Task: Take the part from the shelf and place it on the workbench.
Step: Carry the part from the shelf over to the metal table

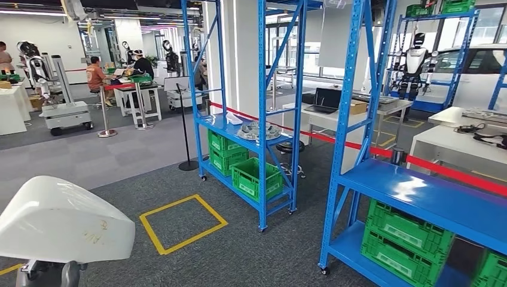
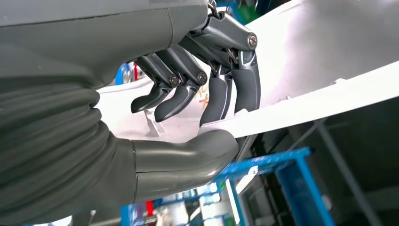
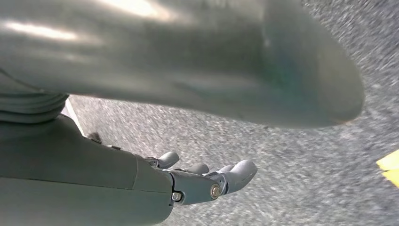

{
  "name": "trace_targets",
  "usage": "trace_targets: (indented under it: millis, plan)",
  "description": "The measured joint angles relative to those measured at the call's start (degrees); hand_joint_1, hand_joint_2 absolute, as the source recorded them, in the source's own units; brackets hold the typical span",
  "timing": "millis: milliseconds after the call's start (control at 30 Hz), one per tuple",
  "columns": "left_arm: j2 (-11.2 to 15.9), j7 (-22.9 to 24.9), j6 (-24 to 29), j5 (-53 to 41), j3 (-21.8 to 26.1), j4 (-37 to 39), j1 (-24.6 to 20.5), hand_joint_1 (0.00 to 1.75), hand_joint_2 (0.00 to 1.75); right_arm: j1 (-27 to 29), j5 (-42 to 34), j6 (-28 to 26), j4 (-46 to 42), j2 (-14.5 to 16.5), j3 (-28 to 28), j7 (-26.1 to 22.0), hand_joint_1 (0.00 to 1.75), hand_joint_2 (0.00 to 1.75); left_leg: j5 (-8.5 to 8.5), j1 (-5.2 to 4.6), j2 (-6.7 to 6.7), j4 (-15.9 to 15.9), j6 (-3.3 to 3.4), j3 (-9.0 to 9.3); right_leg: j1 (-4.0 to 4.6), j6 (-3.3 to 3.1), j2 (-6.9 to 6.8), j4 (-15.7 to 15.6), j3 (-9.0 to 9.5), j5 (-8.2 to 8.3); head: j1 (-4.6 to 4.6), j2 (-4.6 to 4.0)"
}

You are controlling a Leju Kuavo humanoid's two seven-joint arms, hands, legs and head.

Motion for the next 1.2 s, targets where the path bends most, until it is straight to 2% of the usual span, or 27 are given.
trace_targets:
  millis: [33, 67, 100, 167, 233, 267, 300, 333, 400, 467, 533, 567, 600, 667, 733, 767, 800, 833, 900, 933, 967, 1033, 1067, 1100, 1133, 1167, 1200]
  plan:
    - [-0.01, -0.08, 0.28, 0.01, 0.37, -0.87, 0.47, 1.75, 1.75, -0.09, 0.03, -0.1, 0.0, -0.02, 0.0, -0.35, 0.0, 0.0, 0.15, 0.05, -0.78, -0.09, 0.38, -0.04, -0.14, 0.37, -0.22, 0.08, 0.12, -0.17, 0.03, 0.0]
    - [-0.04, -0.15, 0.53, 0.01, 0.68, -1.7, 0.84, 1.75, 1.75, -0.17, 0.09, -0.22, 0.0, -0.02, 0.0, -0.65, 0.0, 0.0, 0.33, 0.12, -1.5, -0.21, 0.75, -0.05, -0.31, 0.73, 0.6, 0.64, 0.04, -0.68, 0.05, 0.01]
    - [-0.08, -0.24, 0.73, 0.01, 0.92, -2.47, 1.09, 1.75, 1.75, -0.24, 0.18, -0.35, 0.0, -0.02, 0.0, -0.89, 0.0, 0.0, 0.53, 0.25, -2.17, -0.36, 1.12, -0.05, -0.48, 1.04, 2.17, 2.13, -0.48, -1.76, 0.1, 0.01]
    - [-0.33, -0.35, 1.1, -0.04, 1.18, -3.62, 1.52, 1.75, 1.75, -0.15, 0.46, -0.51, 0.0, -0.06, 0.0, -0.68, 0.0, 0.0, 0.77, 0.37, -3.48, -0.42, 1.61, -0.22, -0.7, 1.38, 6.05, 8.55, -3.31, -5.37, 0.22, 0.01]
    - [-0.62, -0.16, 1.61, -0.3, 1.29, -4.29, 2.3, 1.75, 1.75, 0.06, 0.77, -0.48, 0.0, -0.14, 0.0, 0.25, 0.0, 0.0, 0.9, 0.3, -5.15, -0.3, 1.8, -0.54, -0.67, 1.42, 7.48, 15.43, -6.68, -7.97, 0.32, 0.01]
    - [-0.7, -0.09, 1.87, -0.47, 1.39, -4.55, 2.73, 1.75, 1.75, 0.12, 0.89, -0.39, 0.0, -0.2, 0.0, 0.68, 0.0, 0.0, 0.96, 0.28, -6.08, -0.18, 1.8, -0.69, -0.64, 1.35, 7.68, 16.43, -7.25, -7.75, 0.35, 0.01]
    - [-0.74, -0.07, 2.11, -0.6, 1.55, -4.75, 3.08, 1.75, 1.75, 0.13, 0.94, -0.31, 0.0, -0.22, 0.0, 1.01, 0.0, 0.0, 1.02, 0.29, -6.99, -0.01, 1.74, -0.81, -0.65, 1.23, 7.86, 15.02, -6.64, -6.41, 0.37, 0.01]
    - [-0.75, -0.13, 2.27, -0.67, 1.8, -4.97, 3.42, 1.75, 1.75, 0.11, 0.9, -0.24, 0.0, -0.25, 0.0, 1.25, 0.0, 0.0, 1.05, 0.33, -7.86, 0.18, 1.61, -0.9, -0.73, 1.11, 8.39, 11.54, -4.96, -4.36, 0.39, 0.01]
    - [-0.75, -0.32, 2.35, -0.61, 2.57, -5.63, 4.28, 1.75, 1.75, 0.04, 0.73, -0.23, 0.01, -0.28, 0.0, 2.01, 0.0, 0.0, 1.06, 0.33, -9.32, 0.59, 1.09, -1.15, -0.89, 0.93, 10.53, 4.12, -1.41, -1.52, 0.42, 0.01]
    - [-0.81, -0.44, 2.3, -0.77, 3.2, -6.31, 5.49, 1.75, 1.75, 0.01, 1.04, 0.05, 0.02, -0.27, 0.0, 2.88, 0.0, 0.0, 1.24, 0.27, -10.46, 0.64, 0.33, -1.5, -0.77, 0.6, 11.46, 1.19, -0.09, -0.94, 0.4, 0.0]
    - [-0.92, -0.43, 2.27, -1.08, 3.76, -6.98, 7.05, 1.75, 1.75, -0.04, 1.56, 0.48, 0.02, -0.17, 0.0, 2.86, 0.0, 0.0, 1.61, 0.33, -11.47, 0.32, -0.46, -1.88, -0.64, -0.16, 10.2, 0.94, -0.04, -0.56, 0.38, 0.0]
    - [-0.98, -0.43, 2.2, -1.1, 4.15, -7.39, 7.91, 1.75, 1.75, -0.08, 1.67, 0.52, 0.02, -0.08, 0.0, 2.42, 0.0, 0.0, 1.4, 0.31, -10.81, 0.58, -0.75, -2.17, -0.67, -0.62, 9.57, 0.73, -0.02, -0.36, 0.33, 0.0]
    - [-1.04, -0.43, 2.08, -0.99, 4.59, -7.83, 8.68, 1.75, 1.75, -0.08, 1.67, 0.44, 0.01, 0.02, 0.0, 1.87, 0.0, 0.0, 0.58, 0.24, -9.44, 1.7, -1.01, -2.81, -0.7, -1.08, 8.89, 0.49, 0.0, -0.16, 0.25, 0.0]
    - [-1.2, -0.37, 1.68, -0.75, 5.22, -8.59, 9.97, 1.75, 1.75, 0.09, 1.62, 0.19, 0.01, 0.18, 0.0, 1.06, 0.0, 0.0, -2.94, 0.13, -5.59, 7.42, -1.34, -5.34, -0.59, -1.67, 7.42, 0.23, -0.03, 0.0, 0.09, 0.01]
    - [-1.38, -0.14, 1.39, -0.9, 5.54, -8.99, 11.26, 1.75, 1.75, 0.38, 1.94, 0.24, 0.02, 0.23, 0.0, 0.9, 0.0, 0.0, -6.19, 0.21, -4.03, 14.44, -1.6, -8.33, -0.39, -1.86, 5.72, 0.23, -0.09, -0.07, 0.05, 0.01]
    - [-1.44, -0.03, 1.32, -1.06, 5.64, -9.07, 11.93, 1.75, 1.75, 0.46, 2.38, 0.47, 0.02, 0.24, 0.04, 0.96, 0.0, 0.0, -6.51, 0.23, -3.81, 15.94, -1.64, -8.8, -0.35, -1.88, 4.84, 0.24, -0.11, -0.11, 0.04, 0.01]
    - [-1.48, 0.01, 1.31, -1.22, 5.75, -9.17, 12.54, 1.75, 1.75, 0.46, 2.93, 0.79, 0.02, 0.27, 0.11, 1.01, 0.0, 0.0, -5.78, 0.24, -3.6, 15.21, -1.64, -8.15, -0.34, -1.86, 3.97, 0.26, -0.11, -0.15, 0.04, 0.01]
    - [-1.49, -0.02, 1.31, -1.35, 5.85, -9.33, 13.07, 1.75, 1.75, 0.43, 3.47, 1.13, 0.02, 0.32, 0.21, 1.02, 0.0, 0.0, -4.26, 0.23, -3.09, 12.23, -1.58, -6.32, -0.33, -1.79, 3.14, 0.28, -0.07, -0.22, 0.03, 0.0]
    - [-1.48, -0.21, 1.33, -1.36, 6.04, -9.82, 13.81, 1.75, 1.75, 0.35, 4.07, 1.49, 0.02, 0.51, 0.49, 0.91, 0.0, 0.0, -1.36, 0.06, -0.45, 4.18, -1.2, -1.6, -0.19, -1.43, 1.64, 0.41, 0.16, -0.5, 0.04, -0.01]
    - [-1.48, -0.3, 1.33, -1.35, 6.11, -10.08, 14.04, 1.75, 1.75, 0.34, 4.17, 1.54, 0.02, 0.59, 0.61, 0.85, 0.0, 0.0, -0.63, -0.09, 0.6, 1.53, -0.86, -0.07, -0.09, -1.16, 0.97, 0.44, 0.3, -0.66, 0.05, -0.01]
    - [-1.46, -0.37, 1.34, -1.34, 6.17, -10.3, 14.24, 1.75, 1.75, 0.31, 4.22, 1.57, 0.02, 0.66, 0.75, 0.78, 0.0, 0.0, -0.4, -0.26, 1.12, 0.3, -0.5, 0.54, -0.01, -0.86, 0.33, 0.45, 0.48, -0.78, 0.07, -0.01]
    - [-1.43, -0.43, 1.39, -1.34, 6.44, -10.7, 14.76, 1.75, 1.75, 0.11, 4.25, 1.63, 0.02, 0.78, 0.99, 0.52, 0.0, 0.0, -0.19, -0.37, -0.18, 0.07, 0.15, 0.37, 0.02, -0.25, -1.04, 0.29, 0.89, -0.95, 0.11, 0.0]
    - [-1.42, -0.43, 1.51, -1.32, 6.67, -10.99, 15.1, 1.75, 1.75, -0.04, 4.21, 1.62, 0.02, 0.83, 1.07, 0.27, 0.0, 0.0, -0.01, -0.24, -0.94, -0.13, 0.43, 0.4, -0.09, 0.09, -0.79, 0.49, 1.08, -1.21, 0.13, 0.01]
    - [-1.42, -0.44, 1.68, -1.23, 6.91, -11.39, 15.42, 1.75, 1.75, -0.16, 4.2, 1.59, 0.02, 0.88, 1.13, -0.13, 0.0, 0.0, 0.18, -0.04, -1.64, -0.32, 0.76, 0.49, -0.21, 0.4, 0.53, 1.38, 0.9, -1.97, 0.15, 0.01]
    - [-1.42, -0.45, 1.95, -1.08, 7.11, -11.81, 15.75, 1.75, 1.75, -0.21, 4.34, 1.58, 0.02, 0.92, 1.19, -0.56, 0.0, 0.0, 0.38, 0.18, -2.31, -0.49, 1.1, 0.66, -0.35, 0.67, 2.51, 3.45, 0.13, -3.31, 0.2, 0.01]
    - [-1.45, -0.46, 2.21, -0.92, 7.25, -12.18, 16.13, 1.75, 1.75, -0.16, 4.67, 1.63, 0.02, 0.95, 1.31, -1.0, 0.0, 0.0, 0.53, 0.29, -2.98, -0.54, 1.35, 0.58, -0.54, 0.85, 4.87, 6.76, -1.29, -5.09, 0.24, 0.01]
    - [-1.49, -0.46, 2.55, -0.84, 7.38, -12.5, 16.59, 1.75, 1.75, -0.03, 5.13, 1.72, 0.02, 0.97, 1.5, -1.53, 0.0, 0.0, 0.62, 0.33, -3.73, -0.5, 1.54, 0.45, -0.6, 0.95, 6.49, 10.75, -3.22, -6.97, 0.28, 0.01]
